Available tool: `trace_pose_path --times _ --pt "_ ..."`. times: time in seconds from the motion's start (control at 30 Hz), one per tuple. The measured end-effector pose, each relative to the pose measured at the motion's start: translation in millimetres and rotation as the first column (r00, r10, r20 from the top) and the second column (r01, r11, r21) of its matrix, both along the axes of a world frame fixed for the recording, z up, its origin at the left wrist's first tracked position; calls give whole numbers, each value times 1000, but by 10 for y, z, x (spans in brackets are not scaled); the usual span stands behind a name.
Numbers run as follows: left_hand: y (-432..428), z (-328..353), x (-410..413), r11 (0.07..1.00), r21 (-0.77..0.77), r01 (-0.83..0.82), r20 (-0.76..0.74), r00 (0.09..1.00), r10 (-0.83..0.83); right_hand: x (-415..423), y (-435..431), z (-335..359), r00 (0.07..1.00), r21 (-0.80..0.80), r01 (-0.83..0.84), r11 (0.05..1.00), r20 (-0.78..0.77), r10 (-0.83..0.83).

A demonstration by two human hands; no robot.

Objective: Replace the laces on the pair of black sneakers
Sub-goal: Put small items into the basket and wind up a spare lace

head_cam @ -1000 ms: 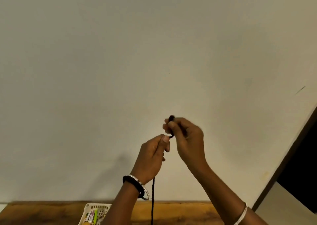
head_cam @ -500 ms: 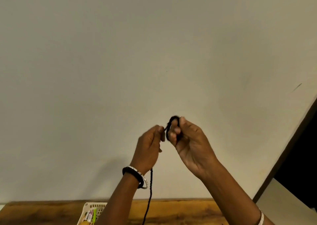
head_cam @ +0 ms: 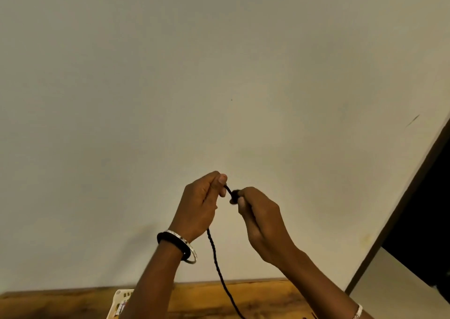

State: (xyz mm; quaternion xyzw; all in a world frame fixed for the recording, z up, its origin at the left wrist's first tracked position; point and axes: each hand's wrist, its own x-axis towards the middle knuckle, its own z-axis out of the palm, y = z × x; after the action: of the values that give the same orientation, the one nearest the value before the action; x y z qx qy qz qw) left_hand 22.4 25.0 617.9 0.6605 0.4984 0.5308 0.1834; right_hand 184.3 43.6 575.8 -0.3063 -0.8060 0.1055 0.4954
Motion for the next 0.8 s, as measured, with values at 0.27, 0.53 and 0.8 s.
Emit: trace_pose_path --times 0.27,0.53,0.8 --pt "71 -278 168 990 -112 90 128 989 -75 -121 -201 527 455 -367 -763 532 -890 40" --pt "-79 -335 318 984 -92 155 40 988 -152 -115 62 258 888 -207 -52 977 -457 -49" --pt "-8 -120 -133 999 -28 29 -5 1000 -29 41 -10 -206 997 -60 -26 998 73 30"
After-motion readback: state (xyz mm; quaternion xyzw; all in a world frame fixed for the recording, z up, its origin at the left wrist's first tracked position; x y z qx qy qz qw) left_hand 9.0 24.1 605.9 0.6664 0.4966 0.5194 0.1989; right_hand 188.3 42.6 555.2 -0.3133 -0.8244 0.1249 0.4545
